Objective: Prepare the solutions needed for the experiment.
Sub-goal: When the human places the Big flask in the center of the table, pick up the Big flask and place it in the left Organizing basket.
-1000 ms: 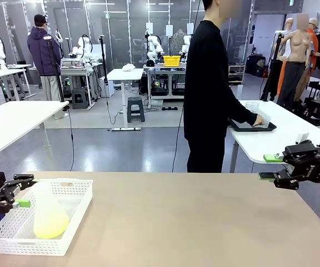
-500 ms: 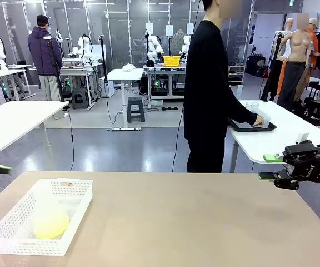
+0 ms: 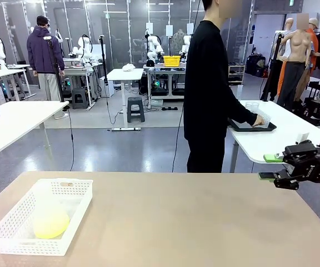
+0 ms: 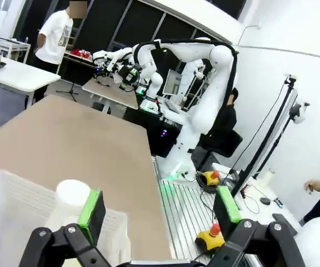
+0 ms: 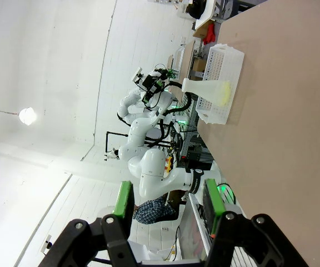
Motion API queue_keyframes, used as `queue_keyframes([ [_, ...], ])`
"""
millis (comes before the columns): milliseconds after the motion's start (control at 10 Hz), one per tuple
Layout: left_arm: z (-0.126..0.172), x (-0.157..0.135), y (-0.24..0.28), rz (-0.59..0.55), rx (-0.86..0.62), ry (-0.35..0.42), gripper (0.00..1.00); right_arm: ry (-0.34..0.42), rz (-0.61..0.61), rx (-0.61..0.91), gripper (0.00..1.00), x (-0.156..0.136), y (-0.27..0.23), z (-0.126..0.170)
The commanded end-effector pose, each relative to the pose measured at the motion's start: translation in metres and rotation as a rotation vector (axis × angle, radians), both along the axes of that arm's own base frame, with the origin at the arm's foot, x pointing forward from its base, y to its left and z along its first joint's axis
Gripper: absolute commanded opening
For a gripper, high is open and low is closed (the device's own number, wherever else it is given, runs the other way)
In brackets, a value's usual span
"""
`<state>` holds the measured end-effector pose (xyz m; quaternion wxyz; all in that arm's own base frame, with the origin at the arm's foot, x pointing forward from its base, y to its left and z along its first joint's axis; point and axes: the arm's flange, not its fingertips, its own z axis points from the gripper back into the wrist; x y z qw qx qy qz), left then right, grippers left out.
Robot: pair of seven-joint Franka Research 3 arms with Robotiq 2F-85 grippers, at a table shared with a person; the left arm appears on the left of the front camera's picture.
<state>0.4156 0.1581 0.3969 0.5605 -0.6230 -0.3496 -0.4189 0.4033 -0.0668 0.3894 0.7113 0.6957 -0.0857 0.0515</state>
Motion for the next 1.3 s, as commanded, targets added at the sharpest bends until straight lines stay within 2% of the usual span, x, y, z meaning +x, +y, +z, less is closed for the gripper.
queue_keyframes([
  [0, -0.004, 0.002, 0.016, 0.029, 0.005, -0.16, 1.0, -0.006, 0.001, 0.004, 0.64, 0.0, 0.0, 0.002],
  [100, -0.004, 0.002, 0.016, 0.029, 0.005, -0.16, 1.0, -0.006, 0.001, 0.004, 0.64, 0.0, 0.0, 0.002],
  [200, -0.001, 0.001, 0.005, 0.012, -0.005, -0.05, 1.0, -0.006, 0.001, 0.004, 0.64, 0.0, 0.0, 0.002],
  [300, -0.011, 0.001, 0.001, -0.119, -0.002, 0.234, 1.0, -0.006, 0.001, 0.004, 0.64, 0.0, 0.0, 0.002],
  [400, -0.007, -0.002, -0.001, -0.039, 0.138, 0.453, 1.0, -0.006, 0.001, 0.004, 0.64, 0.0, 0.0, 0.002],
  [500, -0.007, -0.002, -0.007, -0.058, 0.086, 0.616, 1.0, -0.006, 0.001, 0.004, 0.64, 0.0, 0.0, 0.002],
  [600, -0.01, -0.005, -0.01, -0.08, 0.066, 0.747, 1.0, -0.006, 0.001, 0.004, 0.64, 0.0, 0.0, 0.002],
  [800, -0.022, -0.006, -0.018, -0.068, 0.112, 0.948, 1.0, -0.006, 0.001, 0.004, 0.64, 0.0, 0.0, 0.002],
  [900, -0.031, -0.003, -0.022, -0.067, 0.118, 1.045, 1.0, -0.006, 0.001, 0.004, 0.64, 0.0, 0.0, 0.002],
  [1000, -0.036, -0.001, -0.023, -0.069, 0.133, 1.103, 1.0, -0.006, 0.001, 0.004, 0.64, 0.0, 0.0, 0.002],
  [1100, -0.036, 0.004, -0.024, -0.093, 0.144, 1.096, 1.0, -0.006, 0.001, 0.004, 0.64, 0.0, 0.0, 0.002],
  [1200, -0.038, -0.006, -0.023, -0.045, 0.118, 1.042, 1.0, -0.006, 0.001, 0.004, 0.64, 0.0, 0.0, 0.002],
])
